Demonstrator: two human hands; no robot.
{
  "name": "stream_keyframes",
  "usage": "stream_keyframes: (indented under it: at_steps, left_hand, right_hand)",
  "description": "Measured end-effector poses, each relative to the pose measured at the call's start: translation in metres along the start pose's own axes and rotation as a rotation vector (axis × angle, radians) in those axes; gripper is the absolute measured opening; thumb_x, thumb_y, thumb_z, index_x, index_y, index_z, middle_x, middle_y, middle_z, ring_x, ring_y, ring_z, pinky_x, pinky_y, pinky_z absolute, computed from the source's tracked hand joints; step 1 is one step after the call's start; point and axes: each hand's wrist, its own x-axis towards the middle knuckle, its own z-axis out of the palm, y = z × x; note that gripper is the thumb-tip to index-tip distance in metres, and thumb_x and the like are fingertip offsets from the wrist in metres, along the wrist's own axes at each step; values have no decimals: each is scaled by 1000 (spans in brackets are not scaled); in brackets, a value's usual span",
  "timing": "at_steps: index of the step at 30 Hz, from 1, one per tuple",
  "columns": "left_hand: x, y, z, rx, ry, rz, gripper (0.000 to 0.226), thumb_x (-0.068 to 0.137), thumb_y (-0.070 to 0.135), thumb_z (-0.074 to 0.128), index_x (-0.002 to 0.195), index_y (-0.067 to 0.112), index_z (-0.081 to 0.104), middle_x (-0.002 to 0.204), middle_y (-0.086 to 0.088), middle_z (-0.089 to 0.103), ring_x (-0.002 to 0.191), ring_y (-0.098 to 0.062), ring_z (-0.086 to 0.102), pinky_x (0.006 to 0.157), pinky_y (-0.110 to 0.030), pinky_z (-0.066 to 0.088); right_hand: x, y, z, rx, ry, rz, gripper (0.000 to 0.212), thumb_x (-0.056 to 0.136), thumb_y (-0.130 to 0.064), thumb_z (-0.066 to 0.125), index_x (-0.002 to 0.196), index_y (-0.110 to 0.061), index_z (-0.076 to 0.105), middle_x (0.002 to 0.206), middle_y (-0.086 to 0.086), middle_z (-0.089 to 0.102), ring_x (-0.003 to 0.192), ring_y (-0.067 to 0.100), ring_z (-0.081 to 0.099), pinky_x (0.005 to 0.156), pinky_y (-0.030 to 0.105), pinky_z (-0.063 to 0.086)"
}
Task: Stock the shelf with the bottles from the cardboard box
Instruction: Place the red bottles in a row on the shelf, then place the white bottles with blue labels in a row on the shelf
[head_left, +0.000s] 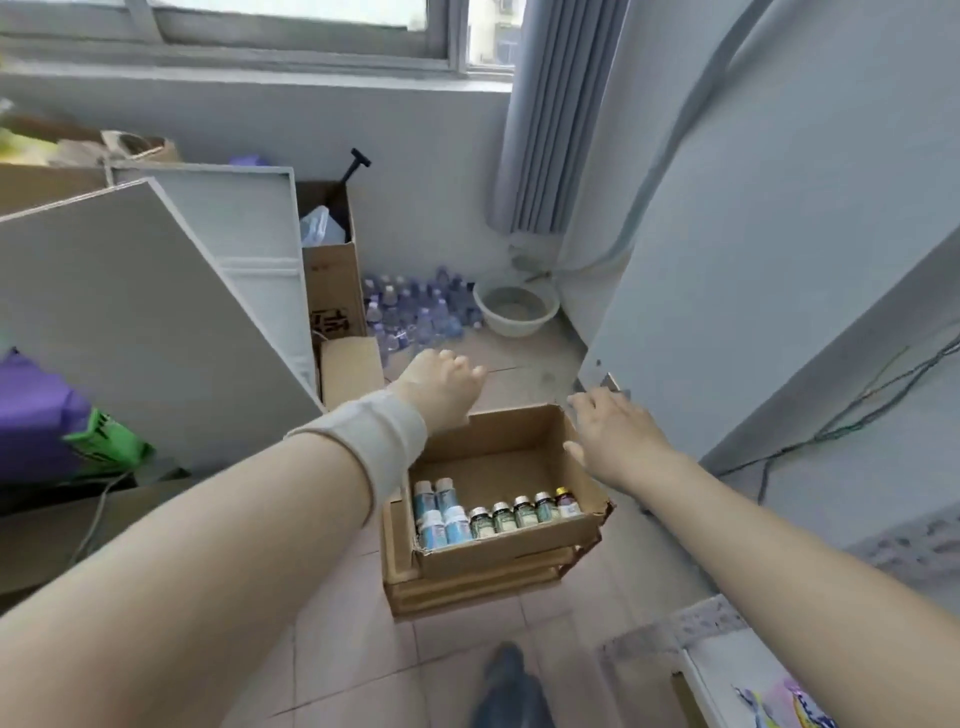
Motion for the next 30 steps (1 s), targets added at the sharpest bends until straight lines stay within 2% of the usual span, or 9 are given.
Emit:
stream_keyframes:
  at_steps: [4,10,14,20,24,27,30]
  left_hand:
    - [60,-20,72,-56,-165,-25,47,90,34,57,129,11,44,128,-9,54,118,-26,52,93,-35,44]
    - [132,-24,192,-260,-393,-131,38,93,25,49,128,12,45,126,-9,54,117,-26,52,94,-35,43]
    - [154,-11,264,-354,-555,-146,40,94,30,49,128,11,42,126,-9,54,115,-26,52,92,-35,44]
    - [194,1,357,-354,-733,-62,52,88,31,59,130,6,40,129,-12,50,119,-29,48,93,-35,42]
    - [200,23,410,-381,-884,33,44,90,24,57,128,7,43,128,-12,51,116,-28,52,89,-36,44]
    - [206,30,431,-440,-995,53,59,86,30,64,133,6,37,130,-13,47,113,-30,56,87,-38,48]
    - [213,28,436,-525,-1103,3,71,78,36,73,133,6,40,128,-14,47,109,-30,57,90,-38,50]
  right_hand:
    - [90,1,55,41,-102,-86,55,94,-37,45,140,-12,29,141,11,39,130,28,37,105,37,34]
    - [191,0,161,142,-389,-169,55,94,-38,45,141,-13,29,138,9,42,126,27,41,100,36,38]
    - [232,-16,228,247,-571,-153,54,95,-38,46,141,-15,29,141,7,41,129,25,40,103,35,37]
    - [275,-53,329,332,-736,-222,60,90,-45,51,138,-15,33,138,7,44,128,26,40,103,35,35]
    - [287,-72,381,305,-794,-309,70,81,-52,59,135,-13,36,133,9,47,122,28,41,100,33,34]
    - [294,-79,403,325,-835,-337,82,75,-52,67,139,-15,32,135,8,47,124,28,38,100,34,33]
    - [296,-81,412,414,-878,-292,84,70,-47,74,136,-16,33,129,10,52,126,27,34,96,36,37]
